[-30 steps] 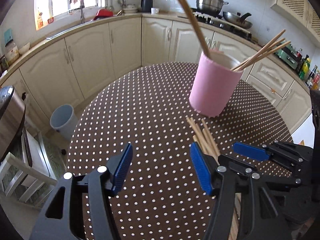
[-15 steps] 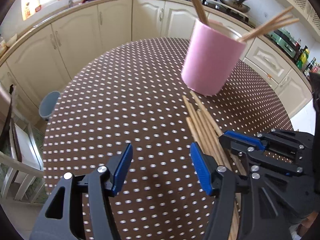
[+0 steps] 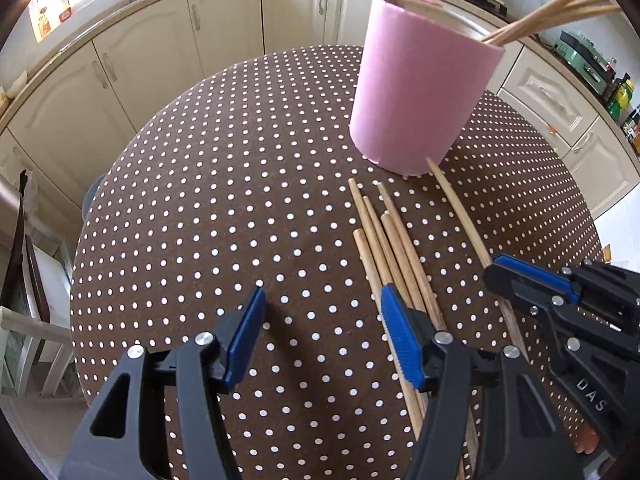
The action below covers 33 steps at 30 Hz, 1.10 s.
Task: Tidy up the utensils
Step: 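Lower both tools to the chopstick pile and close each on a chopstick, then raise both held chopsticks upright above the pink cup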
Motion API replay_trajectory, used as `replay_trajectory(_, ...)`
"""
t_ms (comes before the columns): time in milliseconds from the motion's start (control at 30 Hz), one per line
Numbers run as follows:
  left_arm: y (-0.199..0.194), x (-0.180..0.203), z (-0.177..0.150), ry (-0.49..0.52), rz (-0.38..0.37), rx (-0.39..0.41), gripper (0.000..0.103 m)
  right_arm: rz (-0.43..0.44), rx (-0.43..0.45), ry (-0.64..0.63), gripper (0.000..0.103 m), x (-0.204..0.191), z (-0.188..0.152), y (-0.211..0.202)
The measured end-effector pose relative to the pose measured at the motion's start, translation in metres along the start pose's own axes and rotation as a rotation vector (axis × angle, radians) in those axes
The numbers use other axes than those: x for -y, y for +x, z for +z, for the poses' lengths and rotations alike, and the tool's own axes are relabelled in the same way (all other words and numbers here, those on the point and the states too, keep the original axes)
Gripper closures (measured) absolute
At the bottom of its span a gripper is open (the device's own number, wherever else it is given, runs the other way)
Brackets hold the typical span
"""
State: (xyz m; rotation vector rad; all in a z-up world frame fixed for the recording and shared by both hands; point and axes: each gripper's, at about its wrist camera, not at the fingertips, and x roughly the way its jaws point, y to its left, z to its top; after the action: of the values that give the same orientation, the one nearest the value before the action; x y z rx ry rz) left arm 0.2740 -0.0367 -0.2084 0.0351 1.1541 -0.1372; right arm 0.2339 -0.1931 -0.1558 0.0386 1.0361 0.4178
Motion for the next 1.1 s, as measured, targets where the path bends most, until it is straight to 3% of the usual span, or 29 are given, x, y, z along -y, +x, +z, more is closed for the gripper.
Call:
replay_trajectory(300,0.012,-0.002,0.021,-0.021,0.018,-0.037,0.043,0.015,-0.03,0.008,0.096,-0.001,0.006,0.009)
replay_trajectory(567,0.022,0.01,0.022,0.041,0.067,-0.025,0.044,-0.007,-0.062,-0.011,0.096,-0.001,0.007,0.016)
replay_trajectory(600,0.023,0.011,0.023,0.042,0.067,-0.019,0.046,-0.01,-0.062,-0.013,0.096,-0.001,0.008,0.017)
replay_trajectory(733,0.02,0.012,0.026,0.025,0.06,0.0,0.093,-0.009,-0.059,-0.012,0.096,-0.004,0.01,0.019)
replay_trajectory(867,0.02,-0.002,0.028,-0.011,0.008,0.018,0.097,0.005,-0.038,-0.006,0.096,-0.005,0.011,0.015)
replay_trajectory(1100,-0.024,-0.013,0.031,-0.03,-0.084,0.192,0.097,0.043,0.038,0.008,0.096,-0.01,0.014,-0.006)
